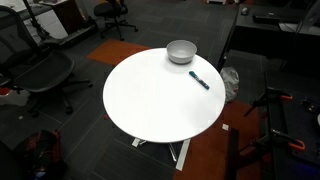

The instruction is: Pick up the marker and place it in the bowl

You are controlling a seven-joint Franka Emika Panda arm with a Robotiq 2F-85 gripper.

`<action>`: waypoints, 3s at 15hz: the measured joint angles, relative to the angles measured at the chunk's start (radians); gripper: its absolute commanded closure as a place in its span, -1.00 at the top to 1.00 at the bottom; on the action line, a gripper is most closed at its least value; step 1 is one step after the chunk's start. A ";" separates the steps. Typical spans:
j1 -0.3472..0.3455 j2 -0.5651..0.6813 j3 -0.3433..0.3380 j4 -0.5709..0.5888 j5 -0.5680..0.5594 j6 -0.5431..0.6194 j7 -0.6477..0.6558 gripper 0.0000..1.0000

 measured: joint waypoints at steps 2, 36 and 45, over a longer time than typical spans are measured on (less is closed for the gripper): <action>0.000 0.000 0.000 0.000 0.000 0.000 0.000 1.00; -0.223 0.452 -0.043 -0.246 -0.158 0.864 0.307 1.00; -0.197 0.701 -0.106 -0.121 -0.171 0.962 0.329 1.00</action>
